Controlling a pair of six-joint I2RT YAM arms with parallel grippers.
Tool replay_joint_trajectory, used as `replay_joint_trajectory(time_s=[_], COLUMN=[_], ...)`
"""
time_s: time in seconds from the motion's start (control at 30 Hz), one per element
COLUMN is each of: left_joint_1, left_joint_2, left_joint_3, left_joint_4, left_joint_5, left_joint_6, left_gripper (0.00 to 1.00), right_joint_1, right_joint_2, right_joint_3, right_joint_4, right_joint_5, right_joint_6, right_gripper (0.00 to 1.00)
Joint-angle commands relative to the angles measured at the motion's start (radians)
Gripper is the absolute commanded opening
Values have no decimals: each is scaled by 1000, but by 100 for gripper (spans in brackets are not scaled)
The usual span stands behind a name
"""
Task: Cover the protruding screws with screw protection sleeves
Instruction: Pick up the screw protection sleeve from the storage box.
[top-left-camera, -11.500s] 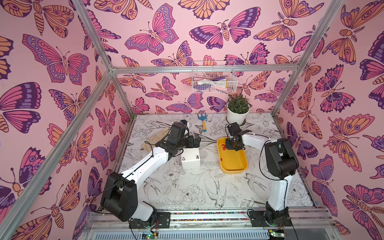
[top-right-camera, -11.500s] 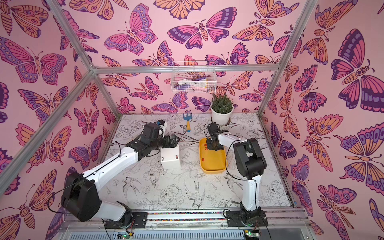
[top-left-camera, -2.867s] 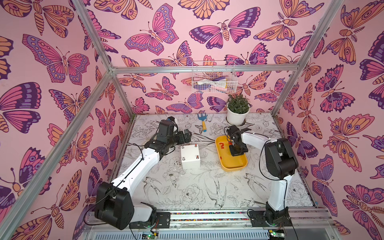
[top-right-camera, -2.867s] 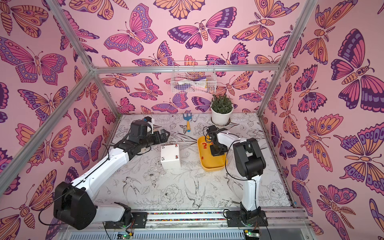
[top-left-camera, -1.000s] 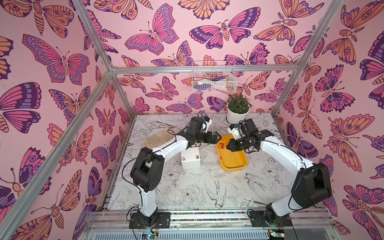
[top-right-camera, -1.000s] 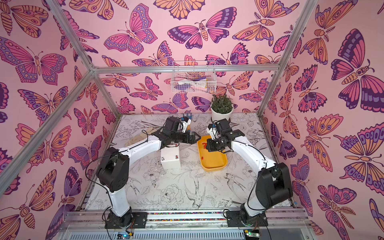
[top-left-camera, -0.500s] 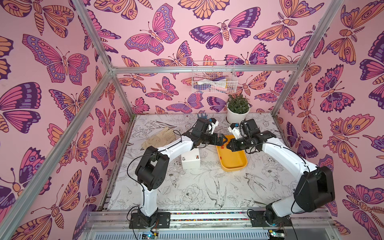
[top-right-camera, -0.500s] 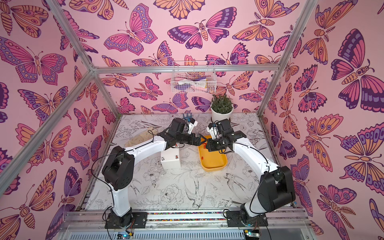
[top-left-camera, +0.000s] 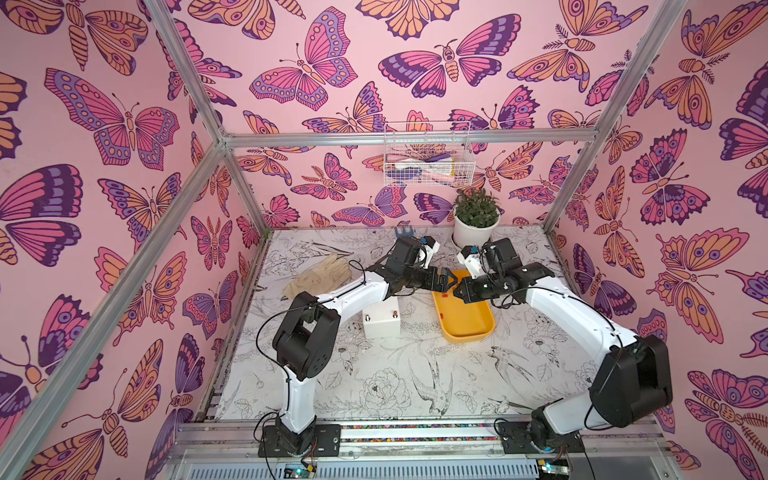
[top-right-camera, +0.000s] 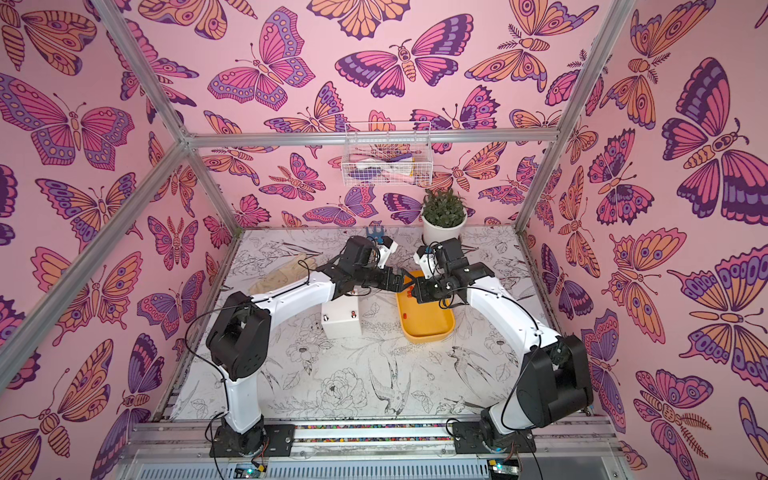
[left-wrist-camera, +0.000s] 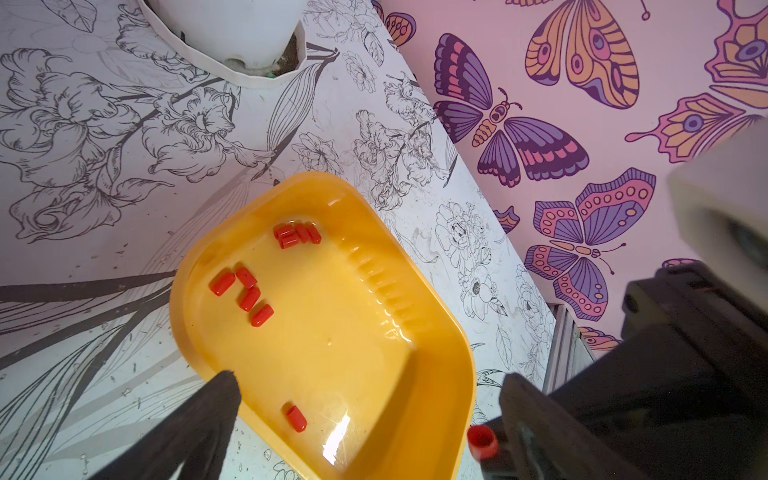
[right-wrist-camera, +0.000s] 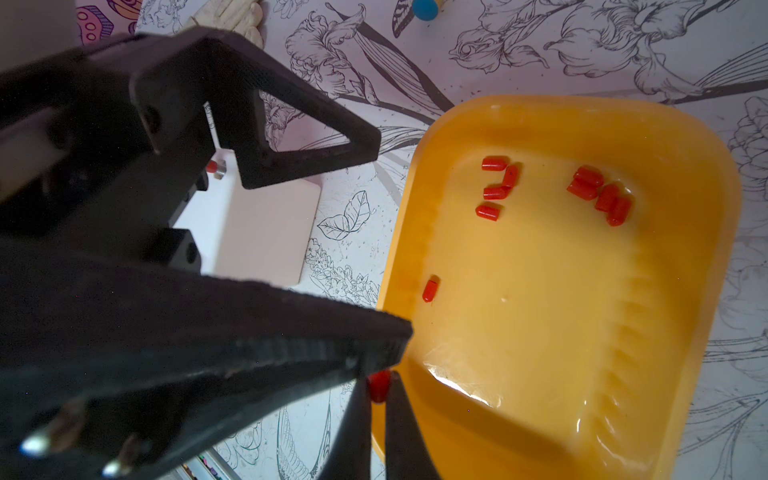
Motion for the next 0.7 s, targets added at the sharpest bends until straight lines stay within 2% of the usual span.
replay_joint_trajectory(time_s=[0.0, 0.67], left_joint_1=[-9, -17], left_joint_2=[23, 25], left_joint_3=[7, -8], left_joint_4=[4, 5], left_joint_5=[13, 10], left_joint_6=[3, 0], left_gripper=[100, 99], right_joint_1=[-7, -7], right_joint_2=[-32, -57], right_joint_3=[-6, -14], right_joint_4=[11, 16], right_joint_5=[-4, 4], right_joint_6=[5, 7], right_gripper=[10, 10])
